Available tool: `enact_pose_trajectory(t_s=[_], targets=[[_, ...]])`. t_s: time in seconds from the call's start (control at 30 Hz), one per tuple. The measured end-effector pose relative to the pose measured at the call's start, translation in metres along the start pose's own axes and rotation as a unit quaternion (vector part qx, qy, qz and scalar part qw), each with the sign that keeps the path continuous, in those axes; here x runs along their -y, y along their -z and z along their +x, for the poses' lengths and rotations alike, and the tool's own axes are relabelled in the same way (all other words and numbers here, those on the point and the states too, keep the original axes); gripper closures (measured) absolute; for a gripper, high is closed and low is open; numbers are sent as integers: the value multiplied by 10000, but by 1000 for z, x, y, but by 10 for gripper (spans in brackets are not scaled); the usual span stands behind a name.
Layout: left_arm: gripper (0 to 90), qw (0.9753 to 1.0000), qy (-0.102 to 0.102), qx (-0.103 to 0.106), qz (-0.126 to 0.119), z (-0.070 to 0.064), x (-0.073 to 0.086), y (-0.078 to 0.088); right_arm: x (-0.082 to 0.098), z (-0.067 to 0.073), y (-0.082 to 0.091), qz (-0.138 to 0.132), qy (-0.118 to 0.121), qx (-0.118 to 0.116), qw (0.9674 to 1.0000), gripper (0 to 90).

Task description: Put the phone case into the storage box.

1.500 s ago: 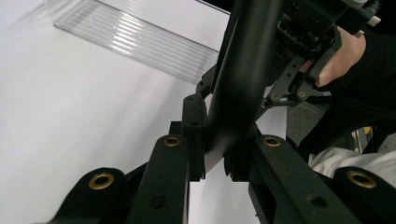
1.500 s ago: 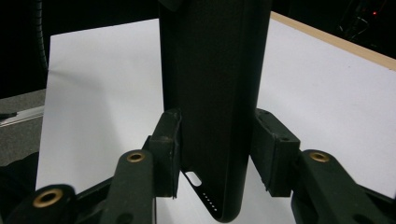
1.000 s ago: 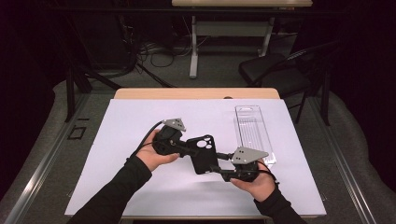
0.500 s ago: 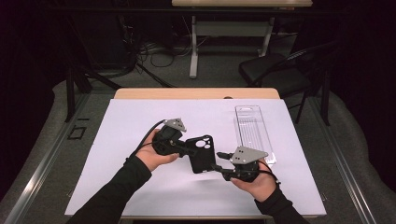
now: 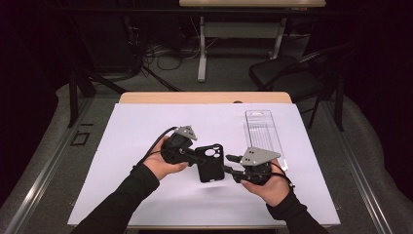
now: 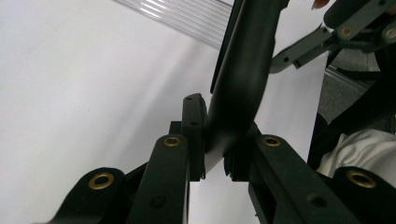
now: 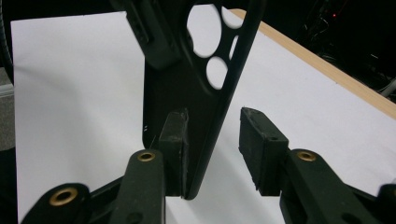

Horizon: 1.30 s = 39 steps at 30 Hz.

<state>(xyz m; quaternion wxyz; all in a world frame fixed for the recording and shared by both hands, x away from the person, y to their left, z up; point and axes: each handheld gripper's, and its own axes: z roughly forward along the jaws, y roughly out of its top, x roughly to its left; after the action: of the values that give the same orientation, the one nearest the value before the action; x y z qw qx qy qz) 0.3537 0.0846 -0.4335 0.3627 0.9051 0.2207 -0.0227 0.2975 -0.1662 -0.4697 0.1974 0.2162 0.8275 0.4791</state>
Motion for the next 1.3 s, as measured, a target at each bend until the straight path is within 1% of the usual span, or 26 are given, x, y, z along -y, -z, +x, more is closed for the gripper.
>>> enact_pose_trajectory(t_s=[0.13,0.23,0.43,0.77,1.1,1.3], targets=[[815,10000,-34,-34,72,-1,-1,-2,-8,-2,1,2,-17,2,10000,655],[815,9999,-58,-35,76,-2,-1,-2,-15,-3,2,6,-22,2,10000,670],[815,9999,-94,-69,118,-3,-1,-2,-22,-5,1,57,-92,-18,9999,692],[815,9998,-133,-50,153,-4,-2,-4,-27,-8,2,141,-233,-145,9995,722],[815,9996,-192,-56,191,-6,-2,-5,-29,-12,1,321,-451,-290,9980,745],[815,9996,-210,-36,204,-6,-3,-6,-29,-14,0,365,-556,-350,9972,763]])
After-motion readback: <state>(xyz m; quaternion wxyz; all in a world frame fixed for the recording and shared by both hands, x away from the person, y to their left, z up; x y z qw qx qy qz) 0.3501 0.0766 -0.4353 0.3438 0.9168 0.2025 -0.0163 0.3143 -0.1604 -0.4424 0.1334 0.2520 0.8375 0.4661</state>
